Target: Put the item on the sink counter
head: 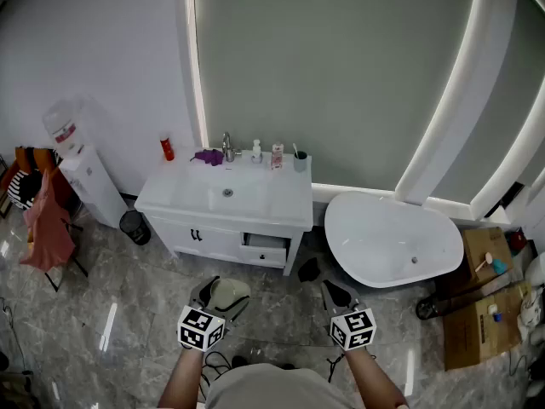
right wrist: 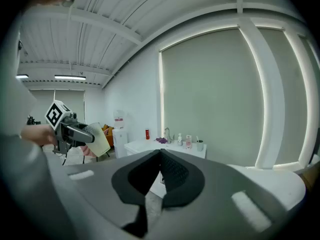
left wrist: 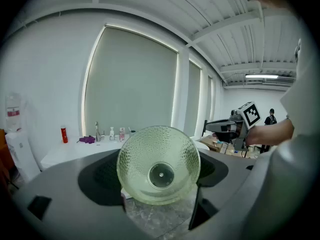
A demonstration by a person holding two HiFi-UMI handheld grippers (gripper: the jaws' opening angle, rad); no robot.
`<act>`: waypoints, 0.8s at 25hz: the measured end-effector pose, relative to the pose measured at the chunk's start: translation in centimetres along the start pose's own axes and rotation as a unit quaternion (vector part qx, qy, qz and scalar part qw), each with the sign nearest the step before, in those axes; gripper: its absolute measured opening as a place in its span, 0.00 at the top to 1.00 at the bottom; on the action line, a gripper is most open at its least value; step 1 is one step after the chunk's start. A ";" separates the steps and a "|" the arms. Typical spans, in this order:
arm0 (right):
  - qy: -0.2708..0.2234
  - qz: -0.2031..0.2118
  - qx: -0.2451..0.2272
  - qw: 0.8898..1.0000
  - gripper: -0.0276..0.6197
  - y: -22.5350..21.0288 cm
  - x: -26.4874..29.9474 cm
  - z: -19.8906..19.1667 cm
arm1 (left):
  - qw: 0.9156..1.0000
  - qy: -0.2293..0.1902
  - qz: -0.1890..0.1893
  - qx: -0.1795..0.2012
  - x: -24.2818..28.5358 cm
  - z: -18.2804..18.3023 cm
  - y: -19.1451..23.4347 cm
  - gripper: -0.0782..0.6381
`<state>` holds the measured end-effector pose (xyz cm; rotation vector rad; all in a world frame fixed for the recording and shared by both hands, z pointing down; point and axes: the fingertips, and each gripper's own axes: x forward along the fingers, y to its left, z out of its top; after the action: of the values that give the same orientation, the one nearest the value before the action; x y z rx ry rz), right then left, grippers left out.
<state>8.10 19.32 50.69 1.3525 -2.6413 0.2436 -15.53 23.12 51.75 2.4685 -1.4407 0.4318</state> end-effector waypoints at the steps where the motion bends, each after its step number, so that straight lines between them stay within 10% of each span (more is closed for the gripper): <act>1: -0.001 -0.001 0.001 1.000 0.94 0.0 0.0 0.1 | 1.000 0.000 -0.001 0.001 0.0 0.1 0.0 0.33; 20: 0.009 -0.021 -0.009 1.000 0.94 3.6 2.8 0.3 | 1.000 0.000 -0.022 0.007 -0.8 -0.2 3.7 0.33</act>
<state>3.53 19.14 50.74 1.3911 -2.5911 0.2253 -19.14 22.01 51.89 2.5061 -1.3841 0.4329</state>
